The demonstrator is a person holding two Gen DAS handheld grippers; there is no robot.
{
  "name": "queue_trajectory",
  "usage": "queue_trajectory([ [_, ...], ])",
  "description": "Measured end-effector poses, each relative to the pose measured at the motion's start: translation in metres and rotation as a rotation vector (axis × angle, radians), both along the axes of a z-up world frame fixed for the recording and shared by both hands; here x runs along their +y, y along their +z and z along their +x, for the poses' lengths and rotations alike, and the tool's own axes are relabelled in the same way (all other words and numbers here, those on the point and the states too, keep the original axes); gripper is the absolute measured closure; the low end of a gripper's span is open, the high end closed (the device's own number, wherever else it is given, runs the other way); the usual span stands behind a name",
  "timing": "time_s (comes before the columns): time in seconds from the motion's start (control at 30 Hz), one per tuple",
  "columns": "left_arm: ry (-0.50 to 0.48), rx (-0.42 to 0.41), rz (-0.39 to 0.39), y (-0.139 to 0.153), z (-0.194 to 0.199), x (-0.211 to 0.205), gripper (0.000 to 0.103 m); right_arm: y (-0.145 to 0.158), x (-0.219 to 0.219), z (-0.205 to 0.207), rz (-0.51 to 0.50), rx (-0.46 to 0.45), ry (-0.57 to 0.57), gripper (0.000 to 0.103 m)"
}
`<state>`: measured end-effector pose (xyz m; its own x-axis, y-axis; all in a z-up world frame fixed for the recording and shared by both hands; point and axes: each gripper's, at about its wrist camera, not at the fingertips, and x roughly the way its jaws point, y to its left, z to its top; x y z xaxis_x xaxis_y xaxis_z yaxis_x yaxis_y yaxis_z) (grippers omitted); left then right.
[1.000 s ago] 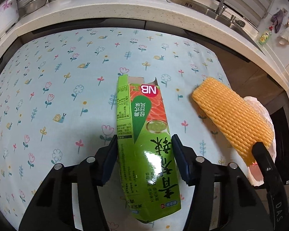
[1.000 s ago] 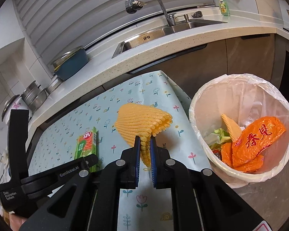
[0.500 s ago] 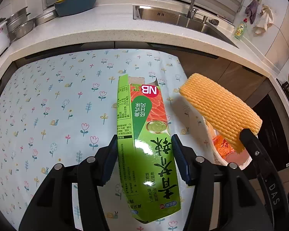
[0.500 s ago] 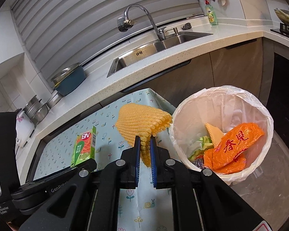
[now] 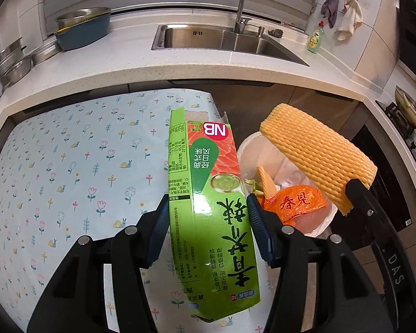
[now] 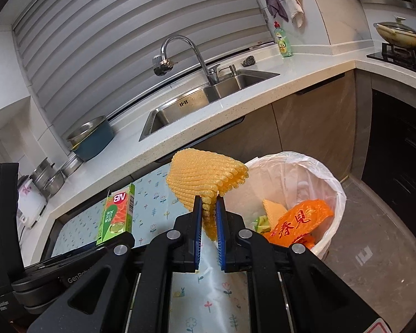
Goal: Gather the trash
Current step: 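Carry the green carton and mesh sleeve over the bin with both tools, then open the left tool to drop the green carton into the bin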
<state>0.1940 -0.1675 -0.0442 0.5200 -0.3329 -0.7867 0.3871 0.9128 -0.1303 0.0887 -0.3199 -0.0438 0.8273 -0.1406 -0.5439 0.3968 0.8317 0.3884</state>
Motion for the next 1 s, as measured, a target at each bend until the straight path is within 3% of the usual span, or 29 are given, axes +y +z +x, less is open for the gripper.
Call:
queue_trajectory([
  [0.43, -0.143, -0.03, 0.018, 0.004, -0.013, -0.061, 0.051, -0.006, -0.054, -0.025, 0.007, 0.004, -0.102, 0.093],
  [0.77, -0.3, -0.029, 0.019, -0.011, -0.001, -0.11, 0.05, -0.021, -0.084, -0.029, 0.01, 0.022, -0.158, 0.093],
  [1.0, -0.32, -0.039, 0.006, -0.018, 0.014, -0.123, 0.048, -0.035, -0.098, -0.02, 0.024, 0.04, -0.182, 0.093],
])
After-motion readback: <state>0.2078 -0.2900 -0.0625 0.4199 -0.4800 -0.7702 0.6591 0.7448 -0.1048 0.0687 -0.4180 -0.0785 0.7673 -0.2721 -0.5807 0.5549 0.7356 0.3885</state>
